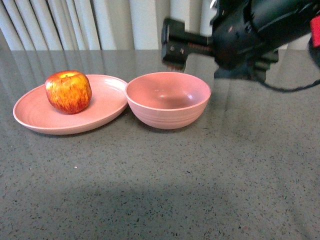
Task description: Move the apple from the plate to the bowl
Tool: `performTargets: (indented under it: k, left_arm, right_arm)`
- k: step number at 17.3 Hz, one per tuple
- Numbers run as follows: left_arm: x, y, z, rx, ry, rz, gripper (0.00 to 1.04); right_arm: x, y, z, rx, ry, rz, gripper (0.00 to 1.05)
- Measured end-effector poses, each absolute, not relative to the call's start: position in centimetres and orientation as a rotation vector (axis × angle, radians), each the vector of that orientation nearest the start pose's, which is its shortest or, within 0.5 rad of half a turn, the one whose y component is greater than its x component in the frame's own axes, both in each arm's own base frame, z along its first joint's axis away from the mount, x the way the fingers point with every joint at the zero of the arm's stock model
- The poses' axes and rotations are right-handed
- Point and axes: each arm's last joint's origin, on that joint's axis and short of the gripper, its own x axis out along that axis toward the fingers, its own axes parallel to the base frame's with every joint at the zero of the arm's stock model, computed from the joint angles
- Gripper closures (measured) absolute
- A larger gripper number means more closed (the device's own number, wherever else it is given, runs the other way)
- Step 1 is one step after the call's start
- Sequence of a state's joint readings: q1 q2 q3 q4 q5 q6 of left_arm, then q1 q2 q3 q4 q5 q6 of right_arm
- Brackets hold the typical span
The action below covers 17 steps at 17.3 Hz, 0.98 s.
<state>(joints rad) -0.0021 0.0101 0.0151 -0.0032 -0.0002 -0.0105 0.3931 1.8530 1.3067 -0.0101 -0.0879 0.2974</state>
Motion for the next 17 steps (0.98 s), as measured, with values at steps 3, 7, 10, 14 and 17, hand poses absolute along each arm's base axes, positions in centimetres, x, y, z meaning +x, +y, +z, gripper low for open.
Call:
performTargets:
  k: [3,7,10,14,17]
  left_arm:
    - [9.7,0.0,16.8,-0.010,-0.001,-0.002,0.07]
    - [9.7,0.0,16.8,-0.010,-0.001,-0.002,0.07]
    - [9.7,0.0,16.8,-0.010,-0.001,-0.002,0.07]
    - [9.7,0.0,16.8,-0.010,-0.001,-0.002,0.07]
    - [9.7,0.0,16.8,-0.010,-0.002,-0.002,0.07]
  right_arm:
    - [34.9,13.1,28.3,0.250,0.381,0.417,0.07]
    - [20.9,5.1,29.6,0.145,0.076,0.299,0.07]
    - [17.0,3.0,27.5,0.127,0.067,0.225,0.07]
    - [13.4,0.9,24.6,0.080,0.011,0.068,0.23]
    - [11.5,0.0,21.9,0.024,0.004,0.000,0.58]
